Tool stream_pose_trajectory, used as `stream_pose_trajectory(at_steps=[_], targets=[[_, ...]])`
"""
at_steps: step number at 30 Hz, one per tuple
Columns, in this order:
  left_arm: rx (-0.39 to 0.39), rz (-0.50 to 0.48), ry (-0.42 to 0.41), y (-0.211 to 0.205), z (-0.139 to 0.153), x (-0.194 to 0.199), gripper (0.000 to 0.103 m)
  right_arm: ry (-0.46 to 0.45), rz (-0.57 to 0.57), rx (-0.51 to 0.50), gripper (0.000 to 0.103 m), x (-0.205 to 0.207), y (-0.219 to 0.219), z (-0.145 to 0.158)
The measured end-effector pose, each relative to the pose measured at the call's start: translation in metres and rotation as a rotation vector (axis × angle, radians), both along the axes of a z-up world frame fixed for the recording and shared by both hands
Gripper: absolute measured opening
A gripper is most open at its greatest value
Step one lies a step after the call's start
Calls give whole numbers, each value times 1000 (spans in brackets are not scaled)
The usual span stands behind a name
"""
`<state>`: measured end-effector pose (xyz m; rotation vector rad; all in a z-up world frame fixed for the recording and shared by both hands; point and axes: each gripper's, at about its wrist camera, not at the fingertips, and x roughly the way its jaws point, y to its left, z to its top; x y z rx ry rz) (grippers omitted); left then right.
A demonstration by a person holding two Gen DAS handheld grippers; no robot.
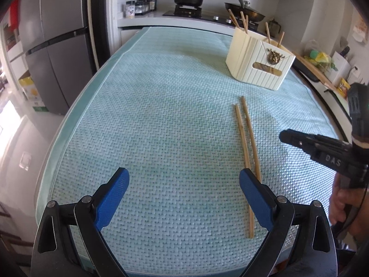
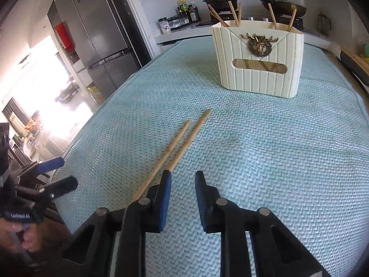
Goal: Organize utensils
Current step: 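Grasp a wooden chopstick with the right tool while the left tool grips the last chopstick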
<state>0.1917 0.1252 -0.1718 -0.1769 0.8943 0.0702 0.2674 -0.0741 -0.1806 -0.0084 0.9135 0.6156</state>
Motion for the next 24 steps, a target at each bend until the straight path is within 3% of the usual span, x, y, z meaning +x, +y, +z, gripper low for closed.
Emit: stream_pose_trajectory(at_steps=[6, 13, 17, 24], targets=[[3, 29, 7, 8, -5, -8, 97, 66, 62, -58, 20, 7, 40, -16], [-9, 41, 16, 14, -8, -7, 97, -13, 81, -232, 12, -12, 66, -28], [-9, 34, 15, 13, -8, -6, 97, -8, -2, -249, 7, -12, 44, -28], [-10, 10, 30, 4, -11, -2, 97, 24, -187, -264, 6, -26, -39, -26]])
